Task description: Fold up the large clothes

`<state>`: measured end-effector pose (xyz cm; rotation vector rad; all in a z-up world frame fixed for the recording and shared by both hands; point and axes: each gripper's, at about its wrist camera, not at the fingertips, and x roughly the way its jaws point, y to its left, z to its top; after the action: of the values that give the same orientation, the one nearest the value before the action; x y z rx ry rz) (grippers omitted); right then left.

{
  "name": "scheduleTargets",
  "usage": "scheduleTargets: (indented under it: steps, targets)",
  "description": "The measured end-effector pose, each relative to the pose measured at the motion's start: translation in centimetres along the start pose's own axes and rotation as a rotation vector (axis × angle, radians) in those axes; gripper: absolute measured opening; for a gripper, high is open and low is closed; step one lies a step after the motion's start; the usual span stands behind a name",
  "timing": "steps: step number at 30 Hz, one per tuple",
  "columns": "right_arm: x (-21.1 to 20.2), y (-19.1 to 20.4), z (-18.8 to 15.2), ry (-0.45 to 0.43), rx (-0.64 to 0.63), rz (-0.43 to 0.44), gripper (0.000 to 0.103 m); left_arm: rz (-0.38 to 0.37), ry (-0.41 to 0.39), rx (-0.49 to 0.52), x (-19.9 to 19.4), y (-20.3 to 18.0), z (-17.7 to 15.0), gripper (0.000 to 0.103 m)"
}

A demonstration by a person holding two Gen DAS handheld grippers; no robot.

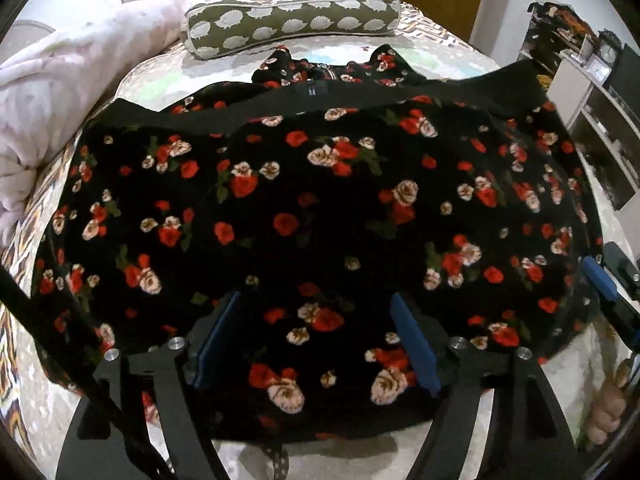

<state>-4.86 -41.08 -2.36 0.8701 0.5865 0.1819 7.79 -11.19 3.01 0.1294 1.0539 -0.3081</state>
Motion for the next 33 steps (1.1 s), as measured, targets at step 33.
scheduleTargets:
  steps: [33]
  targets:
    - [0.5, 1.7, -0.1, 0.02, 0.169, -0.183, 0.029, -0.166, -0.16, -0.364, -11.7, 11.6, -12.7, 0.076]
